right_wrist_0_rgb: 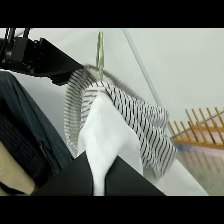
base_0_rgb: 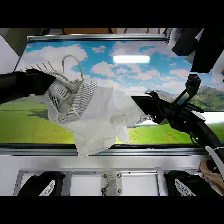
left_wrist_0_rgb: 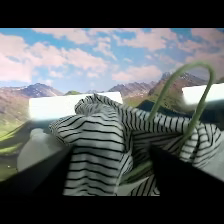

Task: Fold the clothes and pants, and hang the long-sleeved shirts on hangers.

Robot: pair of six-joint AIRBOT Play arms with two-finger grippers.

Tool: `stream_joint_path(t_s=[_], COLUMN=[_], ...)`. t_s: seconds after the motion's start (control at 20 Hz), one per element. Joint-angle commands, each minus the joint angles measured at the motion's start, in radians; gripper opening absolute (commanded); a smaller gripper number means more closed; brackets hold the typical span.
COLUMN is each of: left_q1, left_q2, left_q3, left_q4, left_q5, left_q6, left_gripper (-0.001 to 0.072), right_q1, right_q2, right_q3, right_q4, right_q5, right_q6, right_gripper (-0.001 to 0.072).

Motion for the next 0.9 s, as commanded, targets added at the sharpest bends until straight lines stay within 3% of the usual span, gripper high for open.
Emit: stream_joint_path(t_s=[0.0, 0.3, 0.6, 0.75, 0.85], left_q1=[0.111, 0.260, 0.264, 0.248, 0.195], left_q2=[0.031, 0.064, 0.037, -0.007, -0.041], left_q3=[-0.002, -0.002, -0.002, -0.002, -0.002], left_q4=[0.002, -0.006, -0.024, -0.096, -0.103], left_q5=[0.001, -0.001, -0.015, -0.040, -0.034], left_q6=[0.000, 0.000, 0.000, 0.002, 0.013], left_gripper=[0.0628, 0.0628, 0.0627, 0.0611, 0.0119], right_q1=[0.001, 0.001, -0.033, -0.146, -0.249], right_q2=[-0.001, -0.001, 0.002, 0.013, 0.036], right_q3=[0.001, 0.001, 0.017, 0.089, 0.155], right_q4=[0.008, 0.021, 0.274, 0.280, 0.275], right_q5=[0.000, 0.000, 0.000, -0.001, -0.030], right_q6=[0.000, 0.003, -0.079, -0.082, -0.082], right_gripper=[0.0008, 0.0008, 0.0008, 0.0008, 0.0008])
